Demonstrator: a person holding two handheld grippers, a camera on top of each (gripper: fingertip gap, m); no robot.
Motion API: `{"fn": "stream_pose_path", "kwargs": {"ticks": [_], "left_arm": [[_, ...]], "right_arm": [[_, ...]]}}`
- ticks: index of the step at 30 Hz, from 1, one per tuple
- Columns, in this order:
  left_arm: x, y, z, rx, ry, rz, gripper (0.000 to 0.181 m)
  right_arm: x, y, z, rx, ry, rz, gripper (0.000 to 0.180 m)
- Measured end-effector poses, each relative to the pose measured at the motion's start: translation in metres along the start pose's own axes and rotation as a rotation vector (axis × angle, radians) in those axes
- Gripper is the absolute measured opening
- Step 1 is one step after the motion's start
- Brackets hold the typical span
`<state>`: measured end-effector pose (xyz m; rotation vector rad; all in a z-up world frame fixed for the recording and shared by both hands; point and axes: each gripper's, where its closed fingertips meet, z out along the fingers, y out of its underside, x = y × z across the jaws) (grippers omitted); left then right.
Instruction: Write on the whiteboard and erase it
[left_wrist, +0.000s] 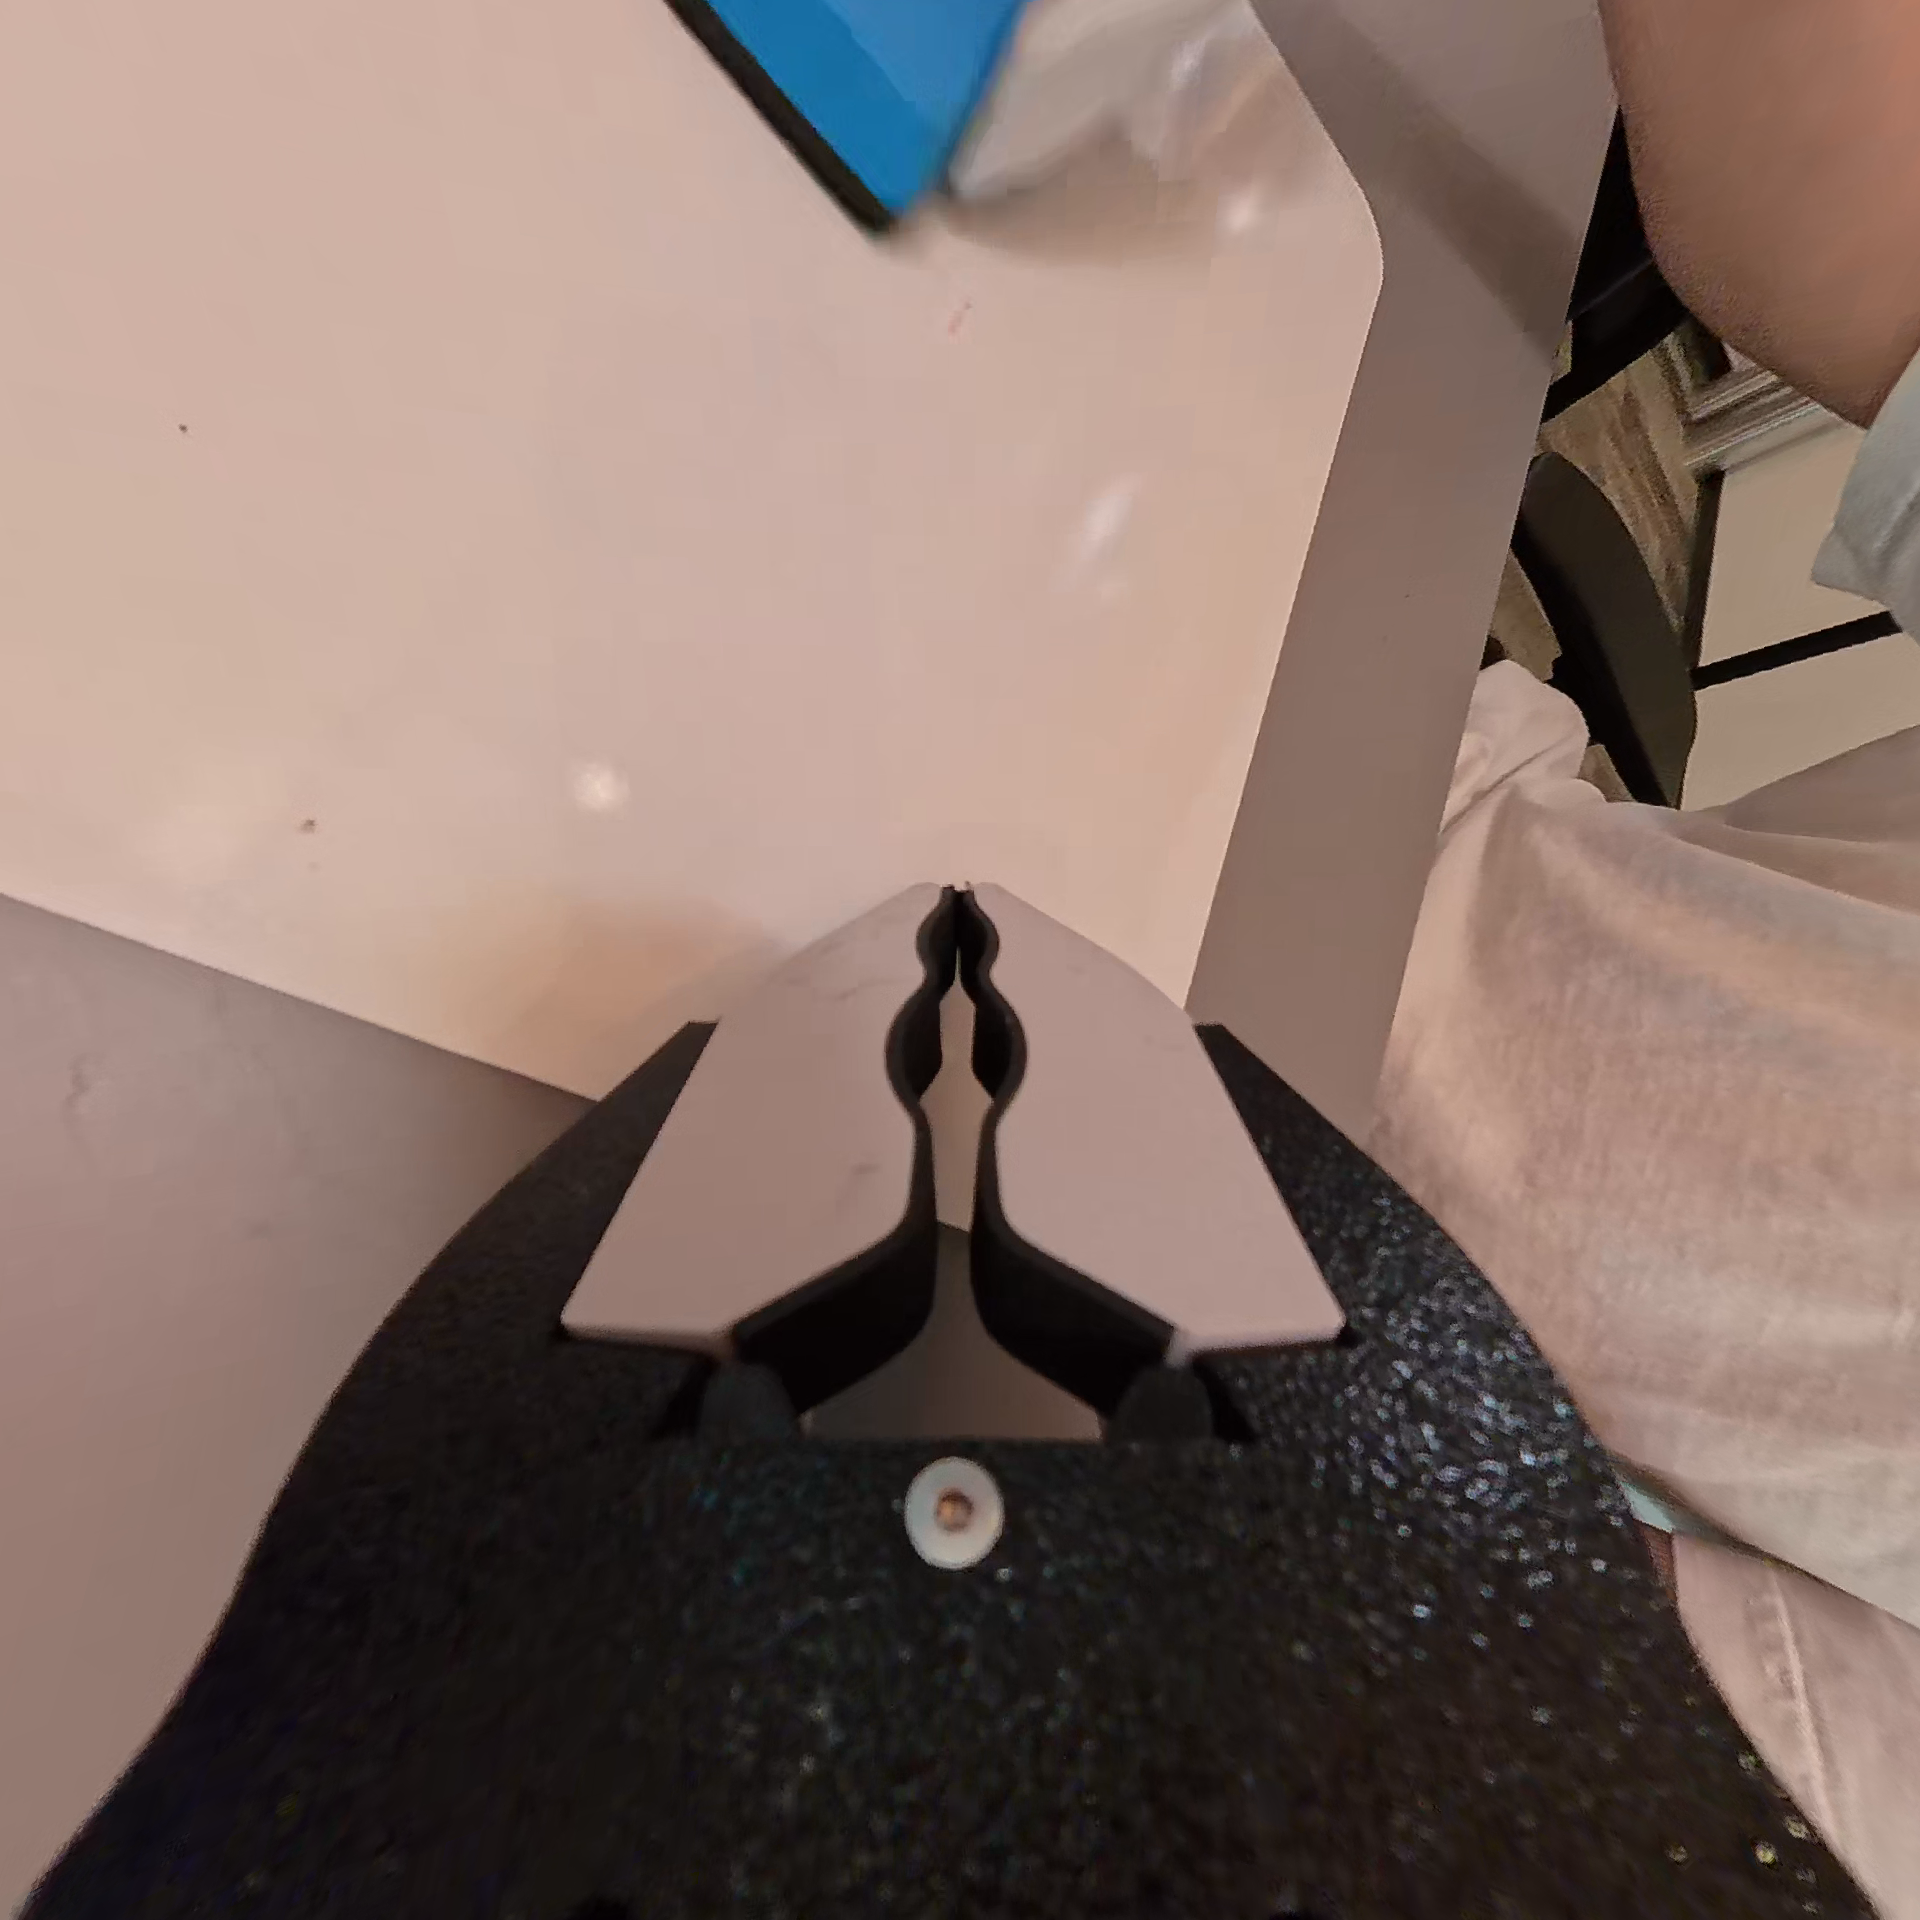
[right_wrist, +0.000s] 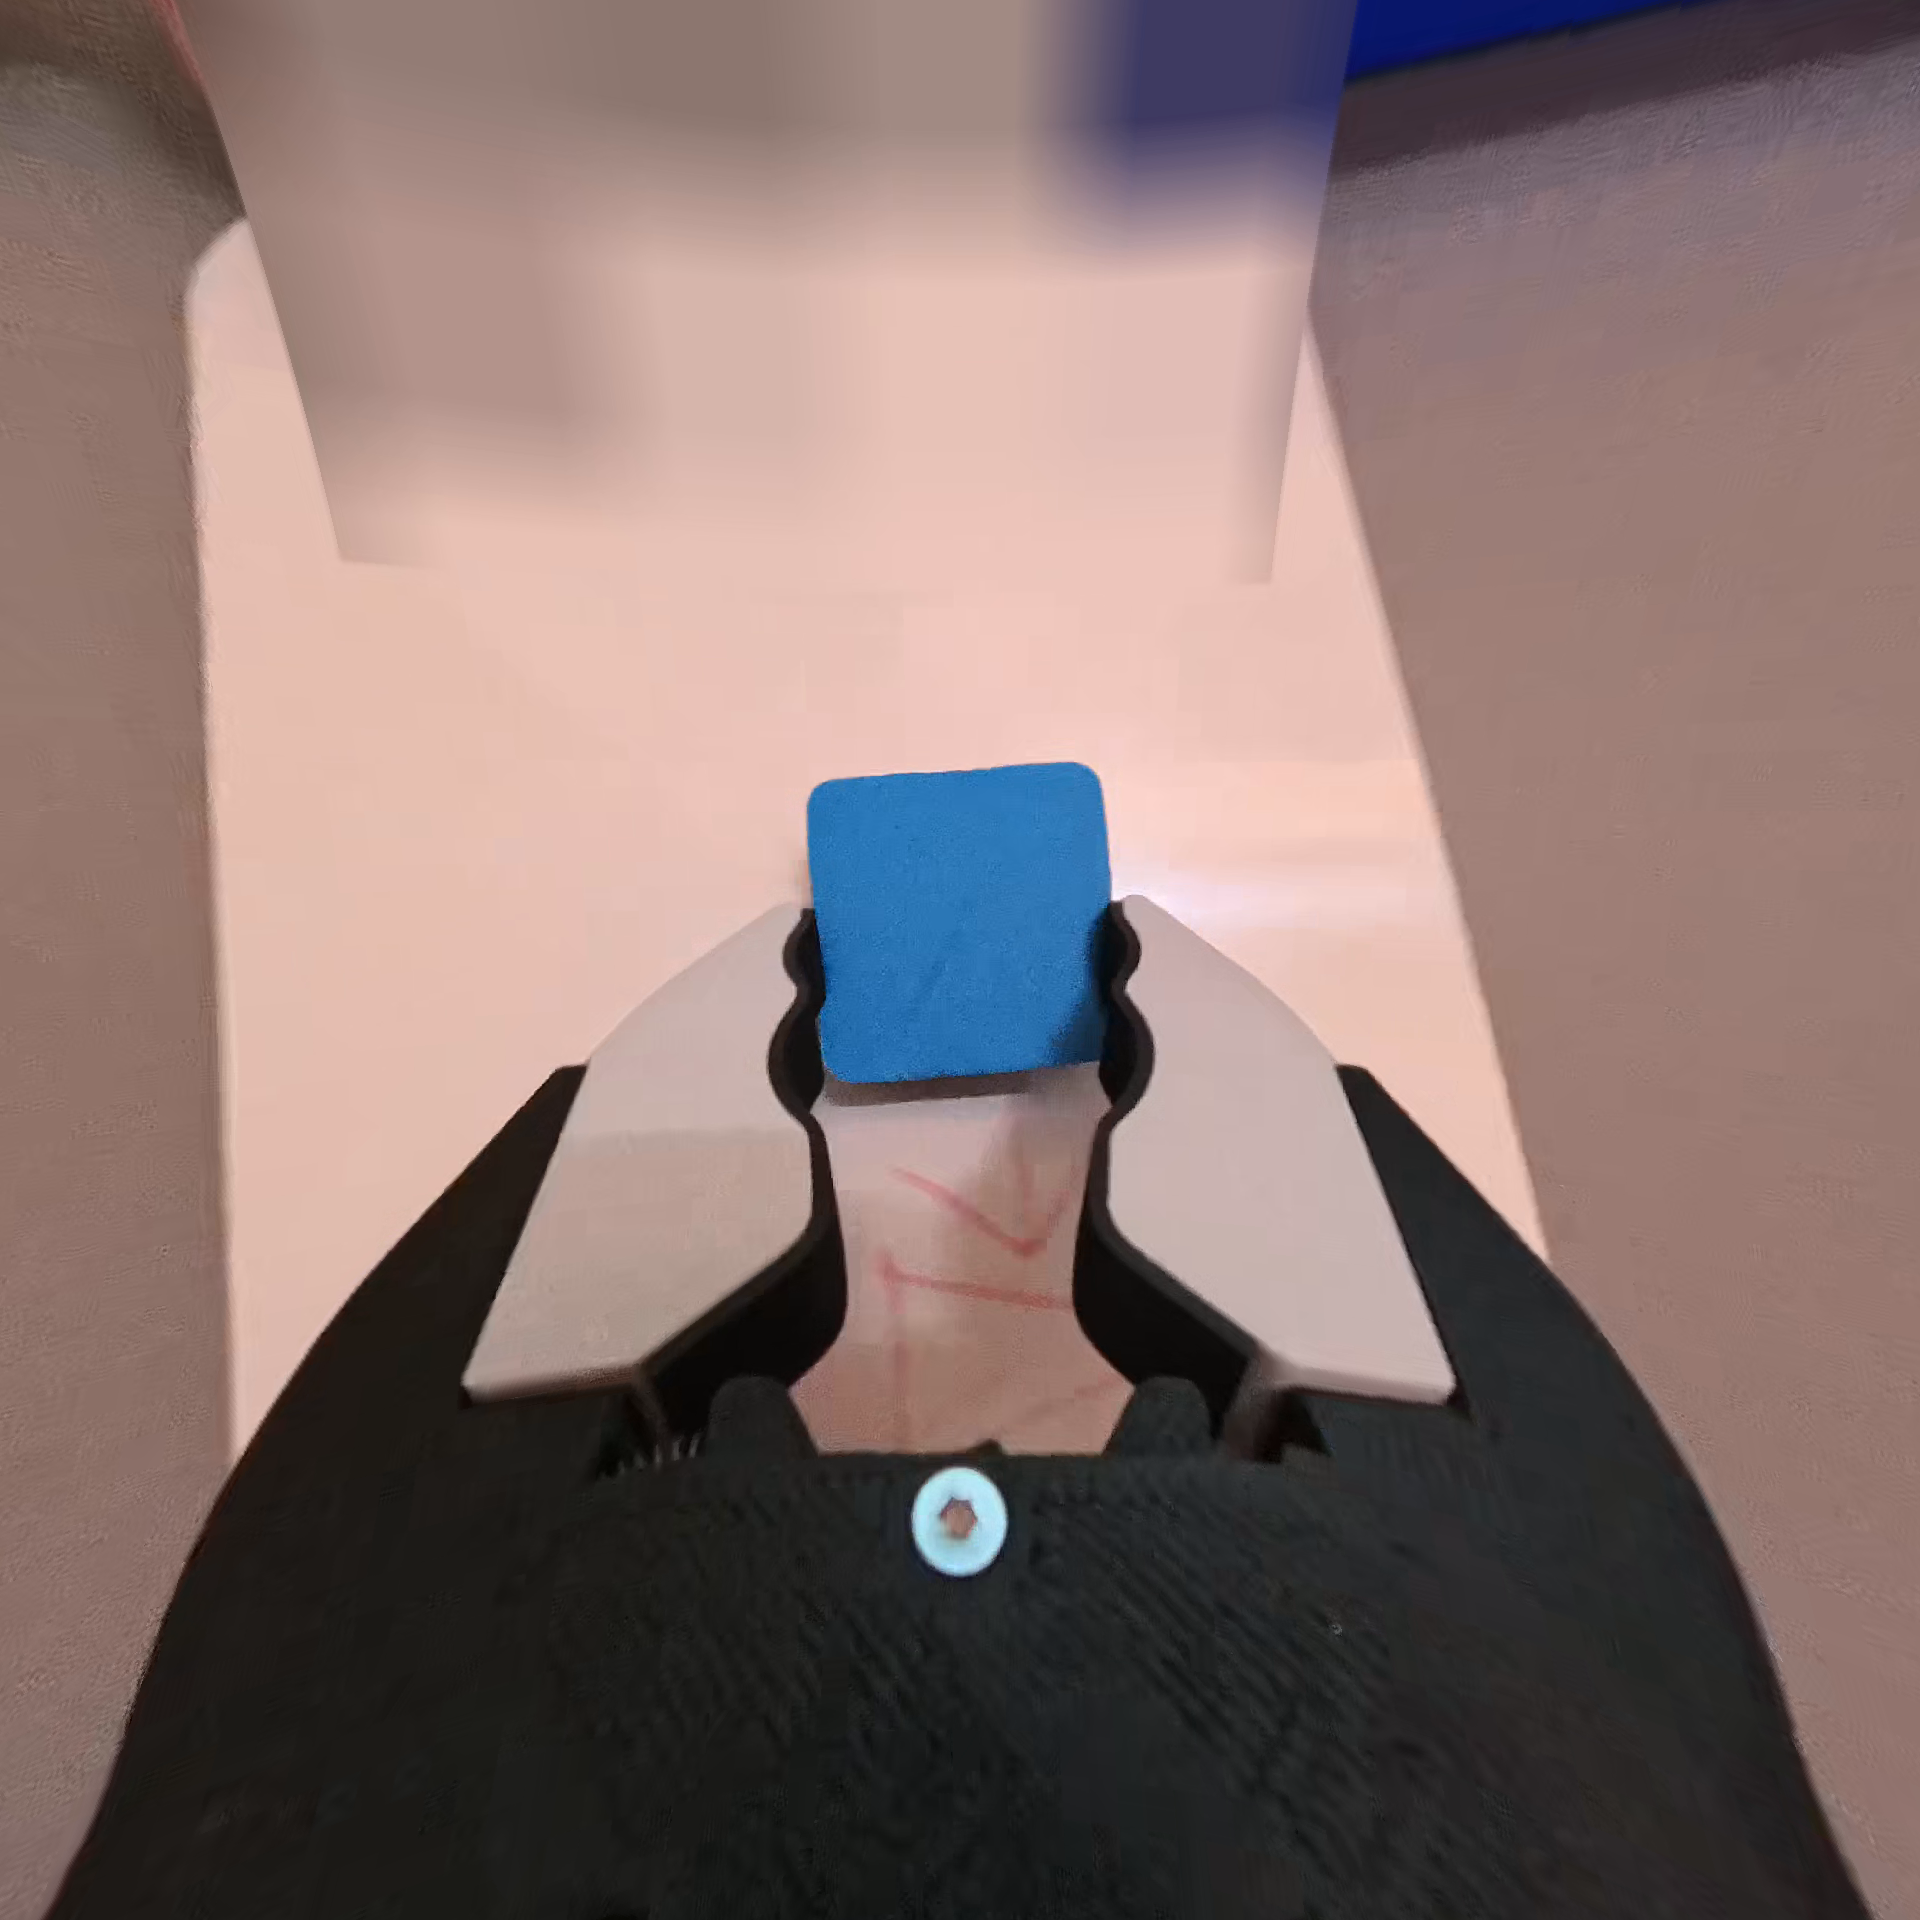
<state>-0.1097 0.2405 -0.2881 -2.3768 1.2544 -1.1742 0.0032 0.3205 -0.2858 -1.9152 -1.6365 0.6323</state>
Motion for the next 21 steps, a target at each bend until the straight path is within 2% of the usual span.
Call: {"fn": "stream_pose_path", "kwargs": {"ticks": [2, 3, 5, 7, 9, 12, 14, 16, 18, 19, 21], "left_arm": [[0.000, 0.000, 0.000, 0.000, 0.000, 0.000, 0.000], [0.000, 0.000, 0.000, -0.001, 0.001, -0.002, 0.000], [0.000, -0.001, 0.000, -0.001, 0.003, -0.005, 0.000], [0.000, -0.001, 0.001, 0.002, -0.003, -0.002, 0.000], [0.000, -0.001, 0.001, 0.005, -0.010, 0.004, 0.000], [0.000, -0.001, 0.001, 0.003, -0.001, 0.001, 0.000], [0.000, -0.001, 0.001, -0.002, 0.007, -0.001, 0.000], [0.000, -0.002, 0.002, -0.003, 0.006, 0.003, 0.000], [0.000, -0.003, 0.002, -0.001, 0.000, 0.006, 0.000], [0.000, -0.003, 0.002, 0.001, -0.003, 0.009, 0.000], [0.000, -0.003, 0.002, 0.003, -0.006, 0.009, 0.000]], "right_arm": [[-0.041, -0.007, 0.006, -0.046, -0.103, -0.134, 0.052], [-0.044, -0.007, 0.006, -0.069, -0.079, -0.181, 0.052], [-0.023, -0.002, 0.000, -0.050, -0.026, -0.091, 0.053], [0.025, 0.015, -0.015, -0.035, 0.106, 0.052, 0.052], [0.032, 0.020, -0.022, 0.039, 0.060, 0.177, 0.052], [-0.033, 0.011, -0.015, 0.020, -0.152, -0.030, 0.052], [-0.029, 0.018, -0.018, -0.043, -0.087, -0.093, 0.052], [0.021, 0.034, -0.031, -0.054, 0.085, 0.032, 0.052], [0.038, 0.039, -0.040, 0.058, 0.058, 0.217, 0.052], [0.036, 0.037, -0.039, 0.073, 0.049, 0.223, 0.052], [0.002, 0.032, -0.031, 0.014, -0.010, 0.046, 0.052]]}}
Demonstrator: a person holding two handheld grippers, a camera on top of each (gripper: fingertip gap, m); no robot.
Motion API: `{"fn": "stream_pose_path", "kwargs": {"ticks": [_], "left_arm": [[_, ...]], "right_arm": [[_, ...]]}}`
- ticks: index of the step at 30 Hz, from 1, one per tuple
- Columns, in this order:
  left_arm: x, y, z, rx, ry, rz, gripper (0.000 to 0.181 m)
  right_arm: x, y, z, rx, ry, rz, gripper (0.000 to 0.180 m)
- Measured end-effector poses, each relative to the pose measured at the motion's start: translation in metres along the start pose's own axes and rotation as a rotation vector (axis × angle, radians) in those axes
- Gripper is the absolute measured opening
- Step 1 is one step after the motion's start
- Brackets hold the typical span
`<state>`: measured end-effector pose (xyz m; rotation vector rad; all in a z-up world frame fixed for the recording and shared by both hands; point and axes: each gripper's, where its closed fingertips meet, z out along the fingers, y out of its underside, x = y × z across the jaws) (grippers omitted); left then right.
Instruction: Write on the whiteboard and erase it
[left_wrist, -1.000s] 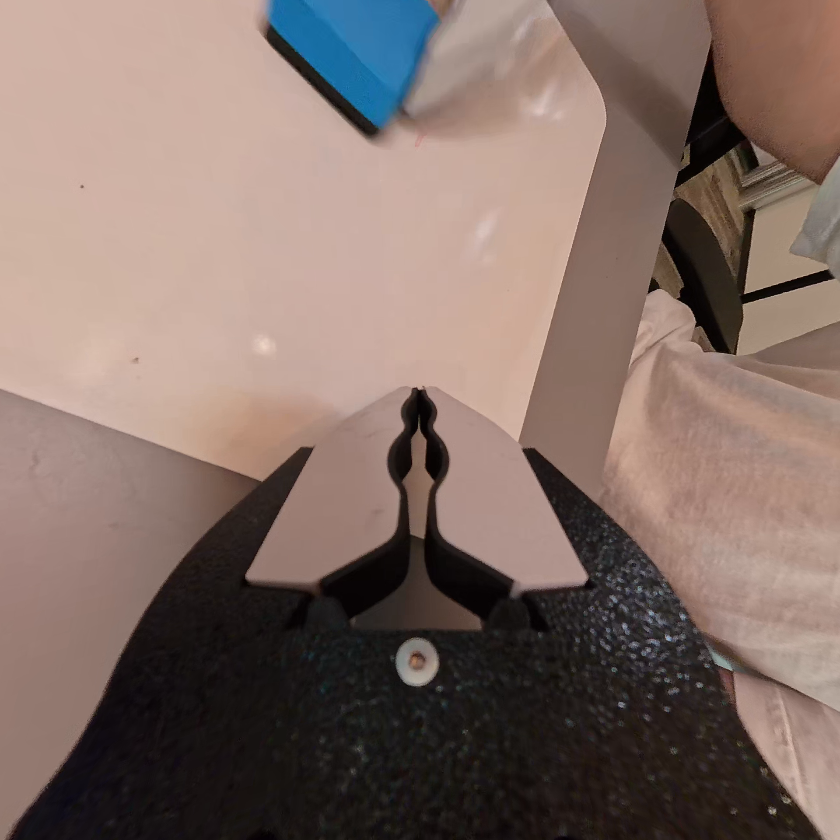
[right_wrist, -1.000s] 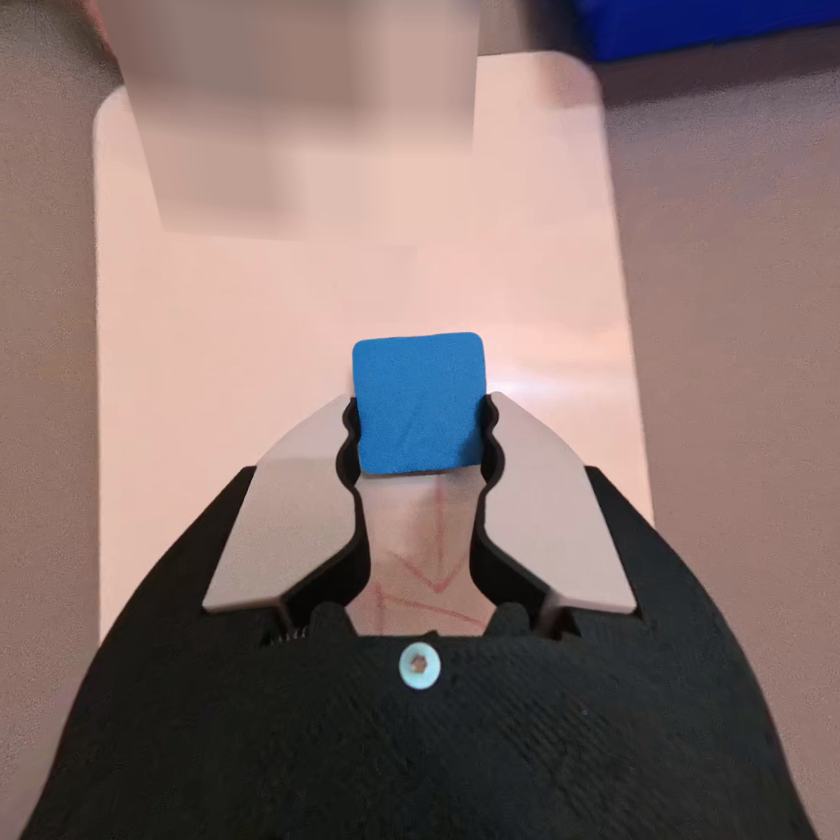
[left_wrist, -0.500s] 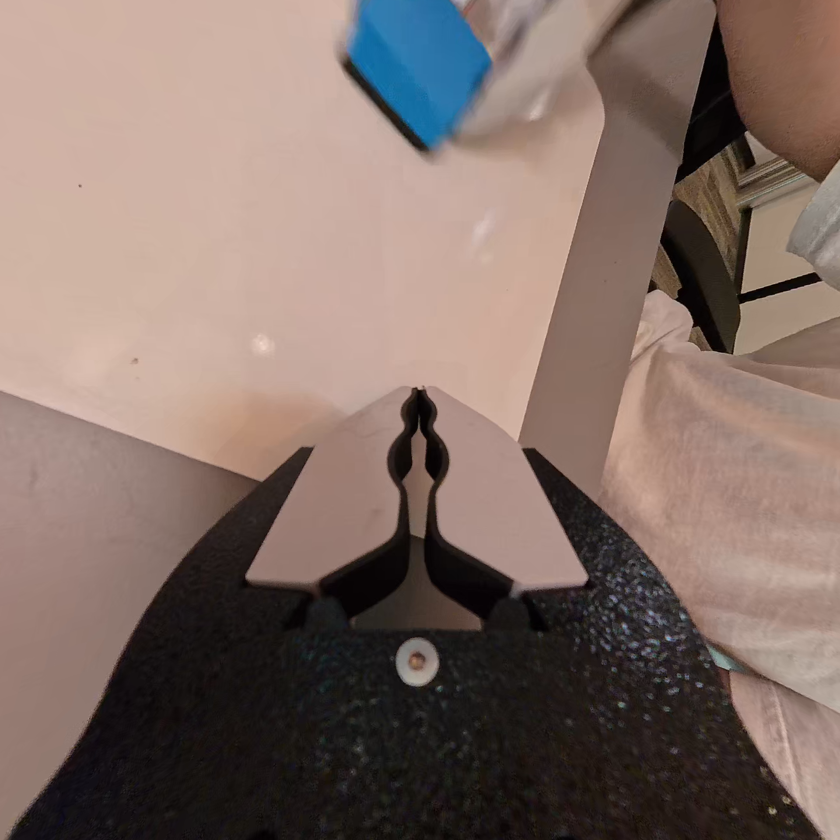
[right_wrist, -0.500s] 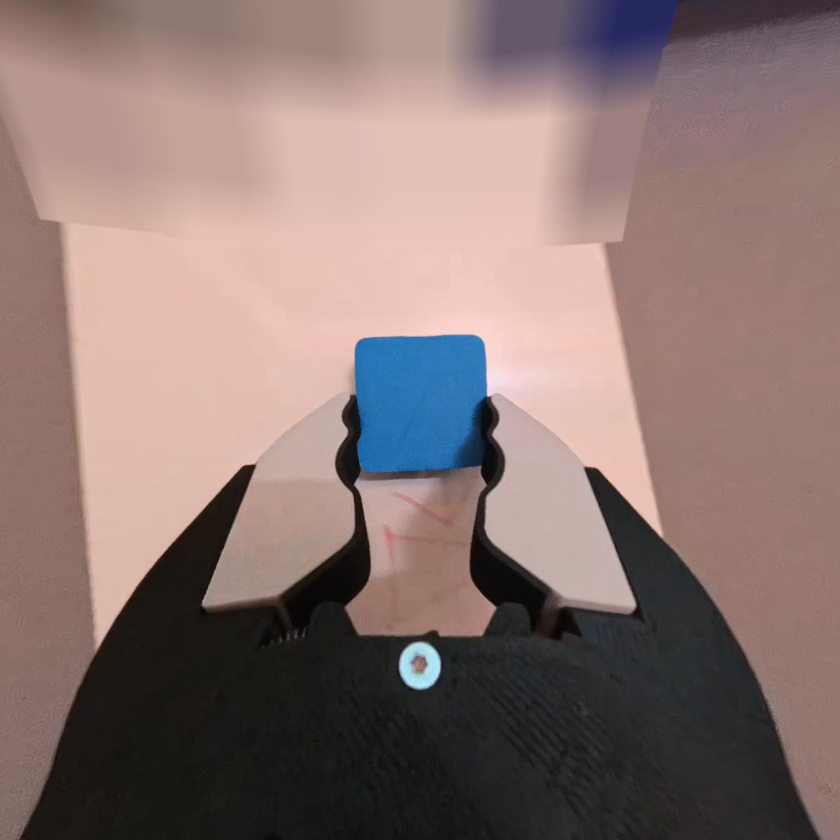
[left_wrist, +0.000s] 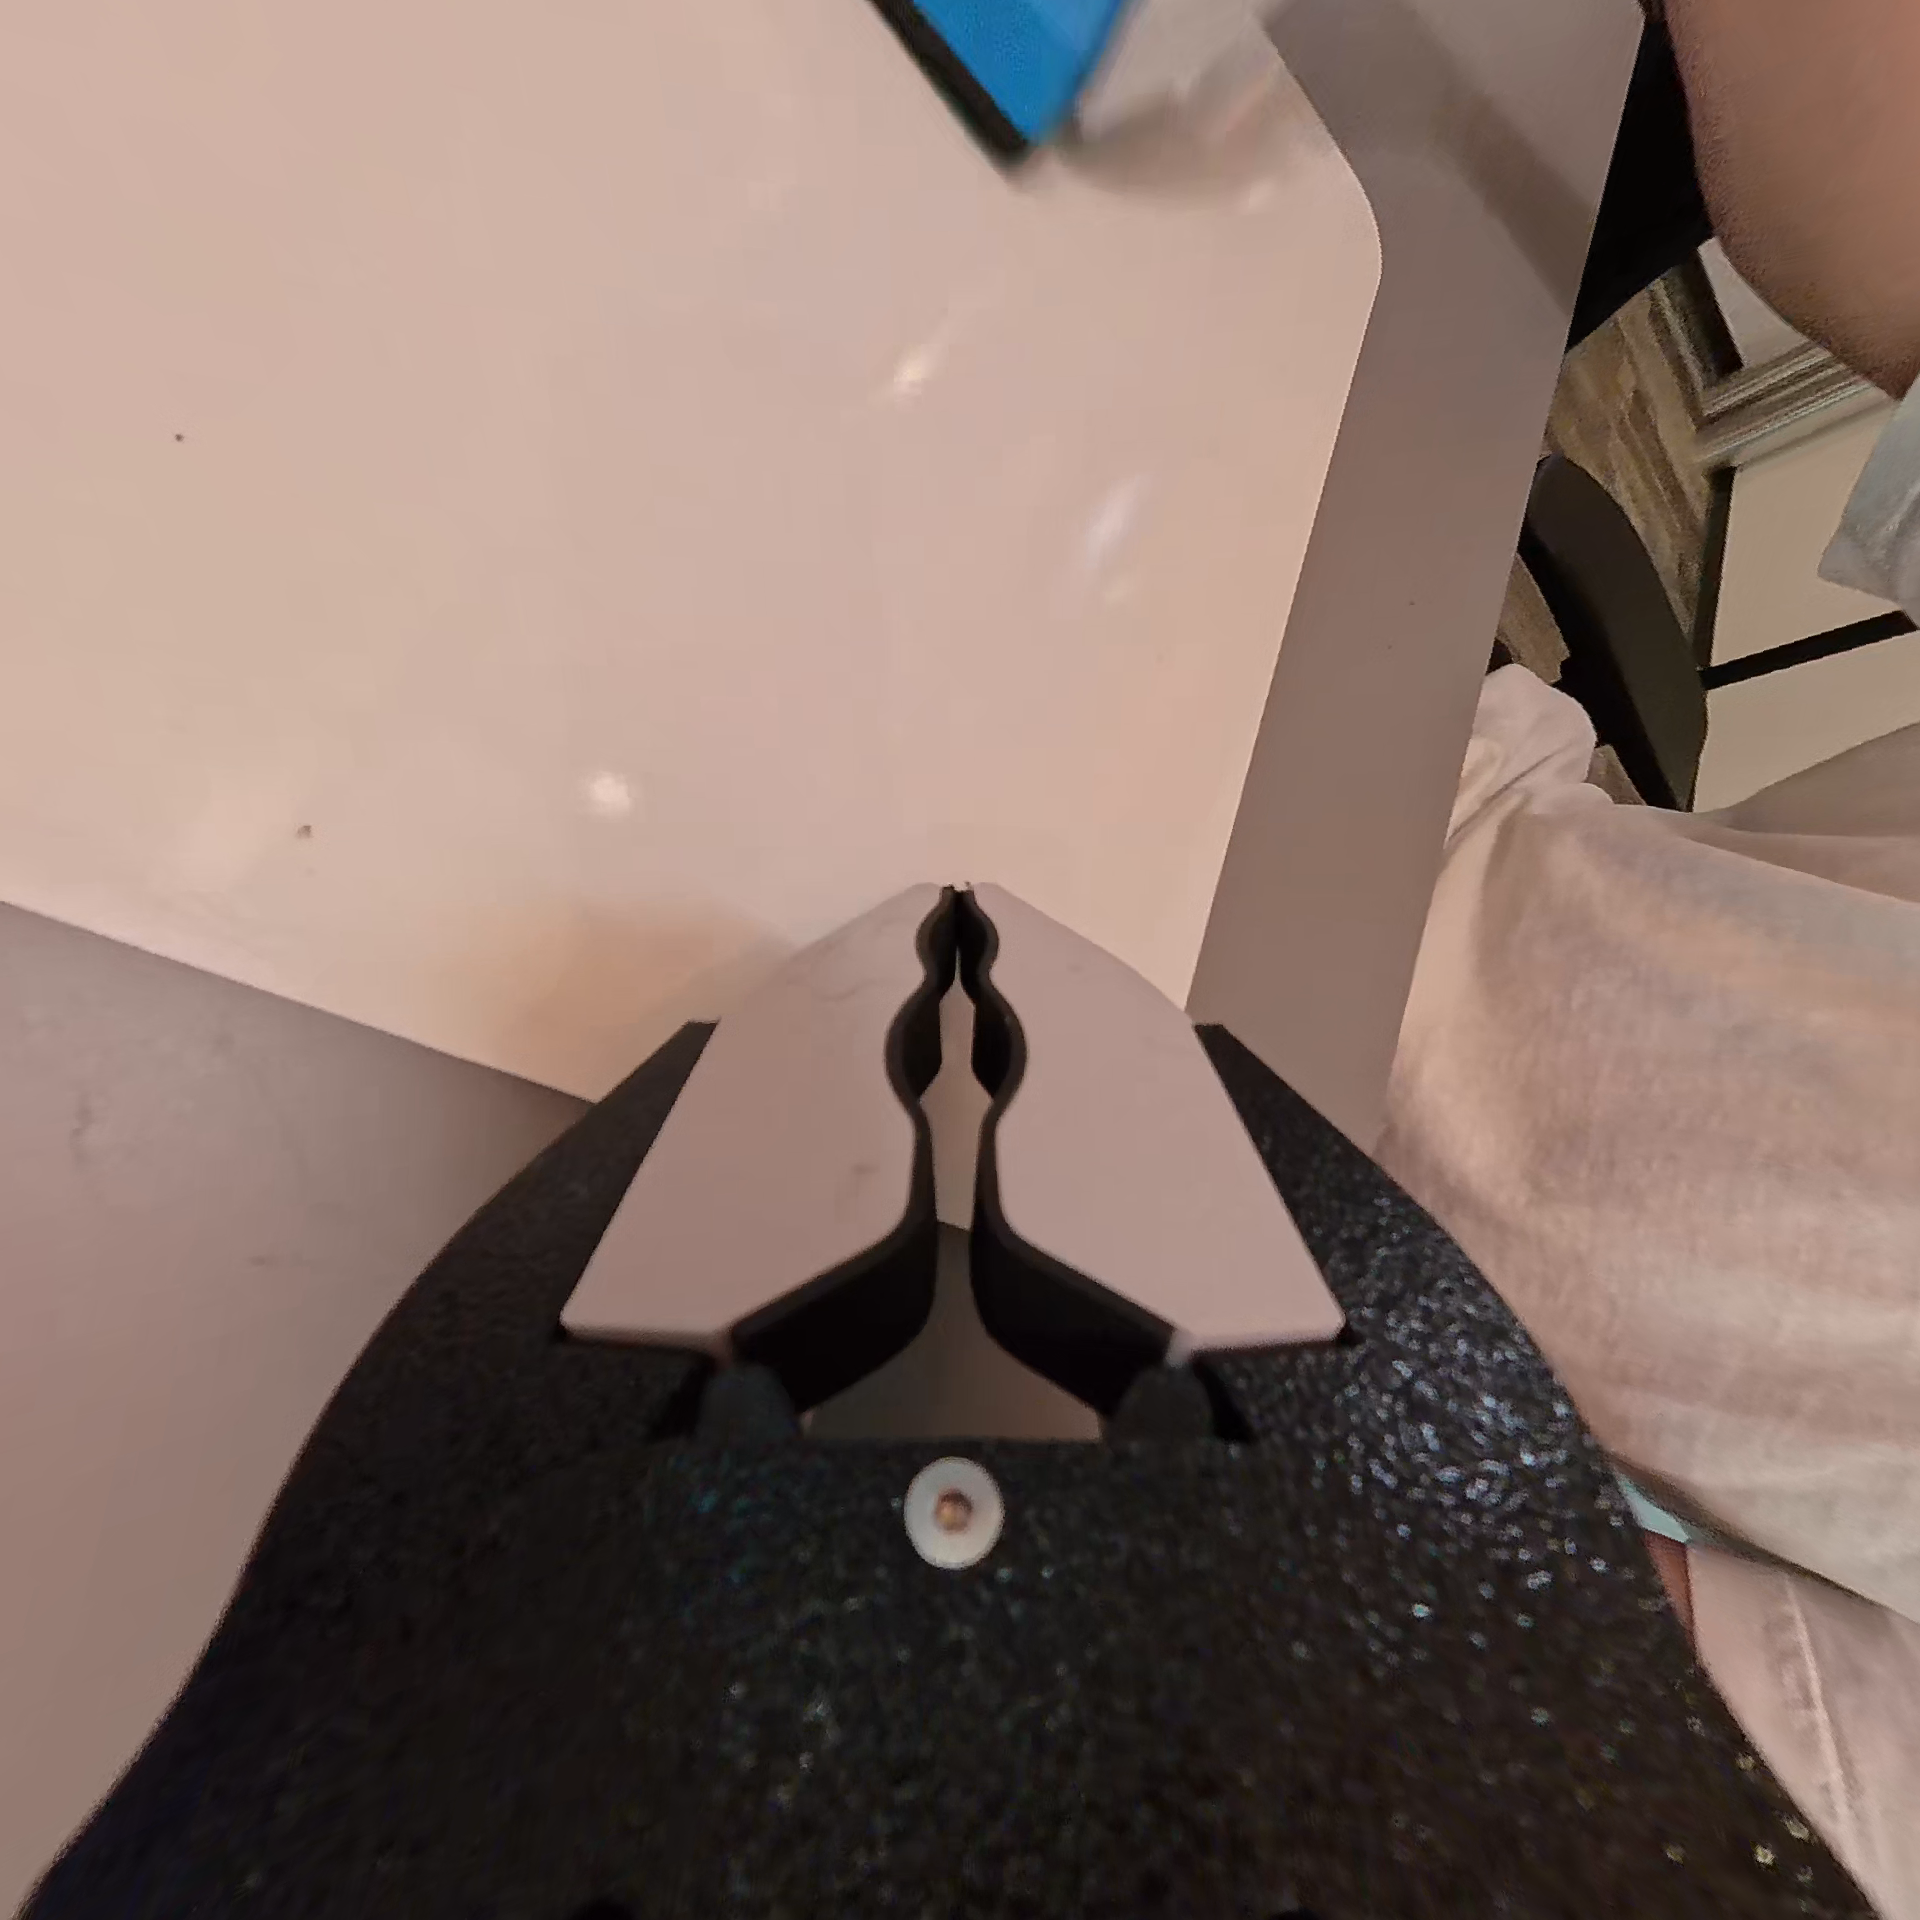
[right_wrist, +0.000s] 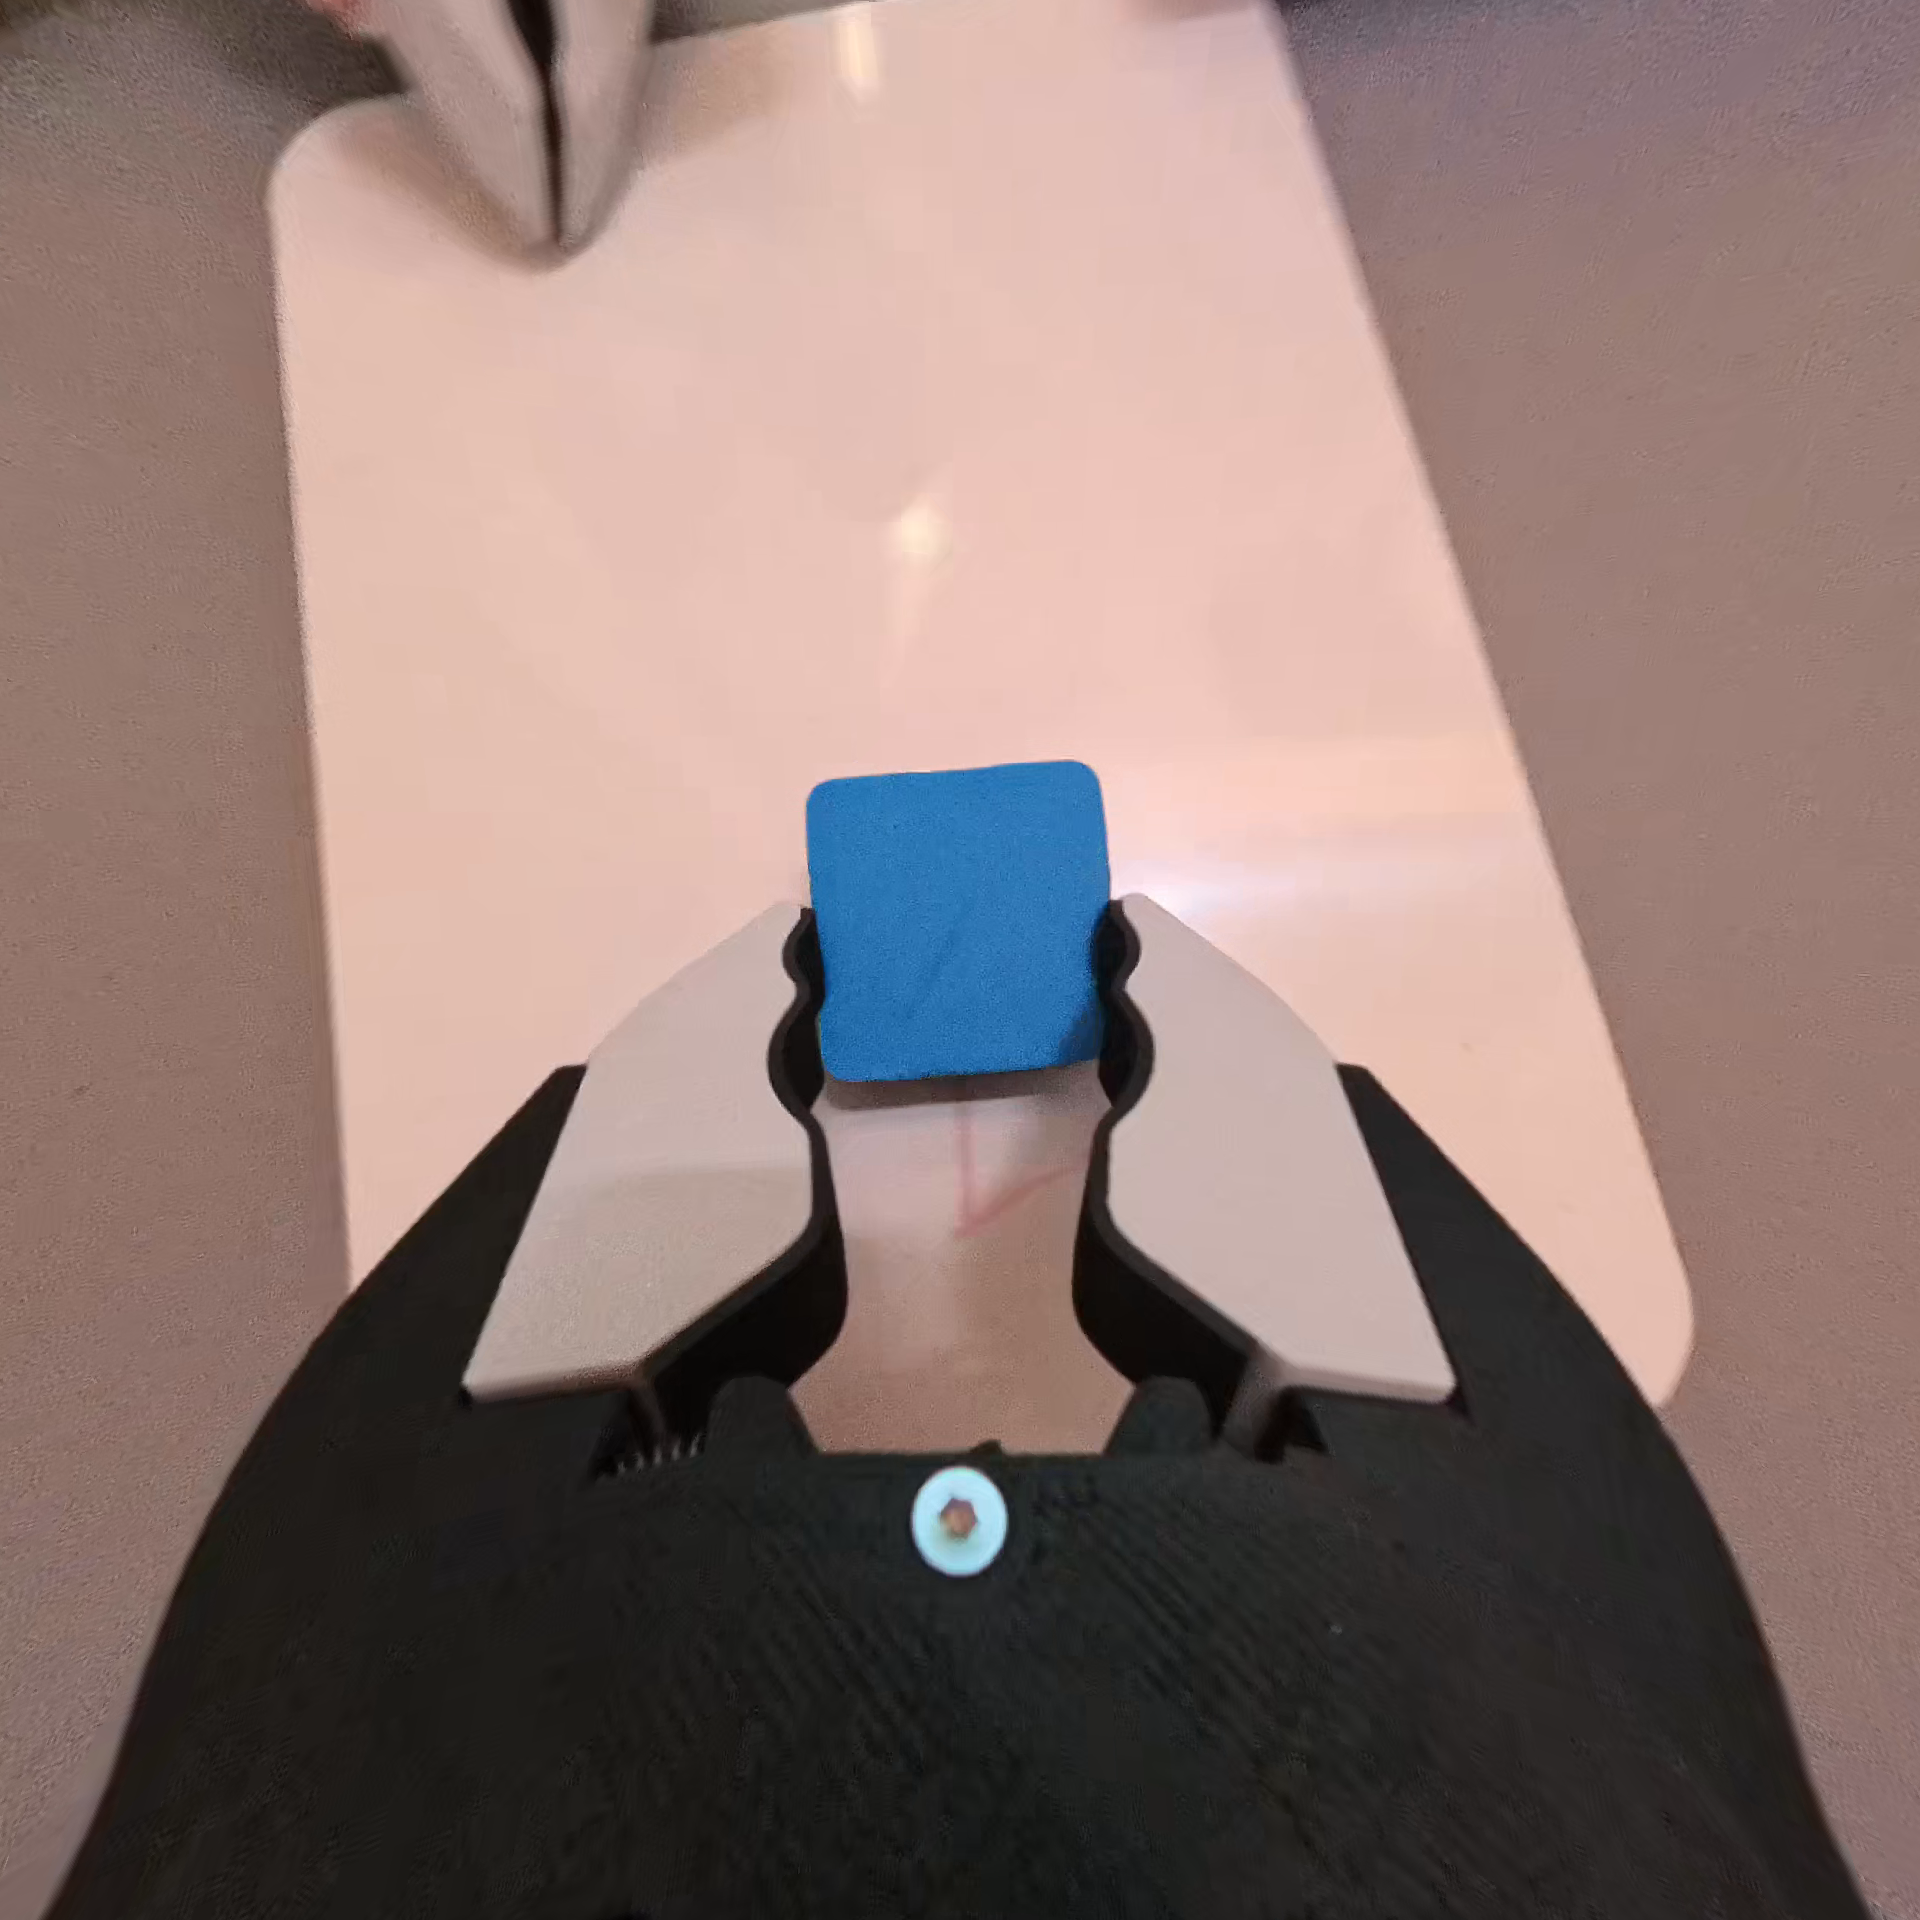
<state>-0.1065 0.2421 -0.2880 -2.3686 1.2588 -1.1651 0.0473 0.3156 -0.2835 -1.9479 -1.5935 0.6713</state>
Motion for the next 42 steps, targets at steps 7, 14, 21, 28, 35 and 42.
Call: {"fn": "stream_pose_path", "kwargs": {"ticks": [7, 14, 21, 28, 35, 42], "left_arm": [[0.000, -0.002, 0.001, -0.004, 0.006, -0.004, 0.000], [0.000, -0.002, 0.001, -0.006, 0.013, -0.006, 0.000], [0.000, -0.003, 0.001, 0.001, 0.001, 0.000, 0.000], [0.000, -0.002, 0.002, -0.006, 0.014, 0.000, 0.000], [0.000, -0.003, 0.002, -0.003, 0.010, 0.000, 0.000], [0.000, -0.003, 0.002, -0.003, 0.010, 0.001, 0.000]], "right_arm": [[0.035, 0.005, -0.006, -0.003, 0.092, 0.135, 0.052], [-0.036, -0.038, 0.037, -0.046, -0.028, -0.154, 0.052], [0.050, -0.004, 0.004, -0.008, 0.163, 0.111, 0.052], [-0.025, 0.011, -0.008, -0.045, 0.058, -0.085, 0.052], [0.013, 0.041, -0.036, -0.028, 0.088, 0.013, 0.052], [0.027, 0.046, -0.042, 0.037, 0.129, 0.083, 0.052]]}}
